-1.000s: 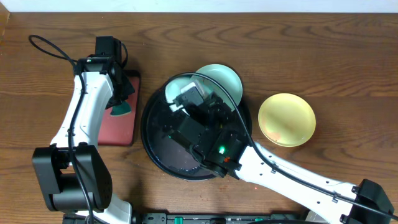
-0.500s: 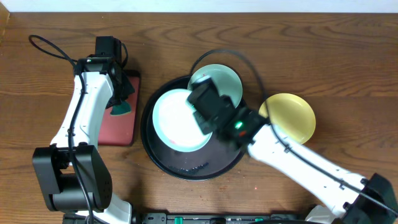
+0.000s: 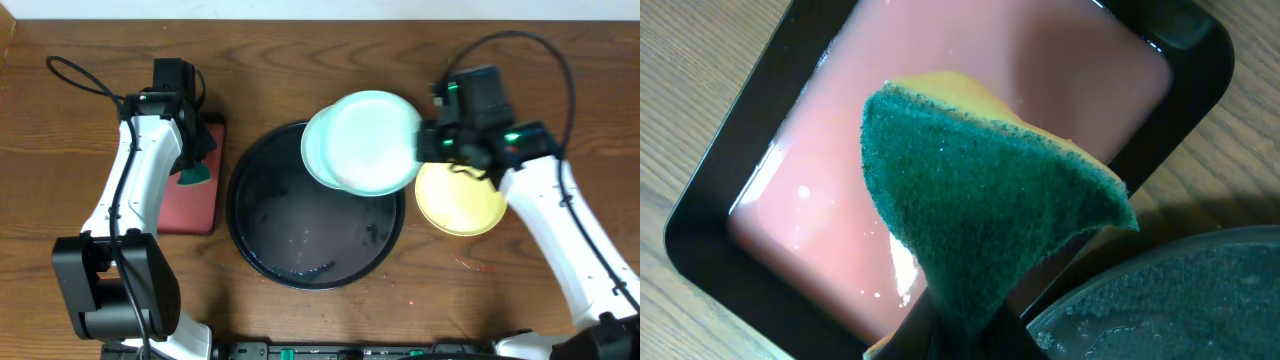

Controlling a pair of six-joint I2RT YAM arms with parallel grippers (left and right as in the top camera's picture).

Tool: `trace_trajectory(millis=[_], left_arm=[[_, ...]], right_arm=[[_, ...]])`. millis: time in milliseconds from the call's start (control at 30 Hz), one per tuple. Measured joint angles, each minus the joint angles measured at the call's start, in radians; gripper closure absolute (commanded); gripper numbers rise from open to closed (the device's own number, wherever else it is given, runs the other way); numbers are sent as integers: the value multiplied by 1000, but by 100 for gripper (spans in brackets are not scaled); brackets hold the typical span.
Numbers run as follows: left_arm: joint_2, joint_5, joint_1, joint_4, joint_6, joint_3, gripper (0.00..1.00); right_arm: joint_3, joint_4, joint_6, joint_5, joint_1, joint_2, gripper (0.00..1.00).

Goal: Clean dirty plates on tray and stack at the side
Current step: 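Lower the green plate onto the yellow plate with the right gripper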

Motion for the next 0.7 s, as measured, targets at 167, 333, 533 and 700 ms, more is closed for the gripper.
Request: trace_trajectory(millis=[167,333,533,700], left_arm=[[0,0,0,0,0,0,93],[0,0,0,1,0,0,93],[0,0,0,1,0,0,93],[0,0,0,1,0,0,93]], right_arm=[[0,-98,0,50,-130,0,99],[-7,-163,0,141,-222,11,99],[-84,-157,3,226,-273,23,99],[-162,-110,14,254,-274,25,95]])
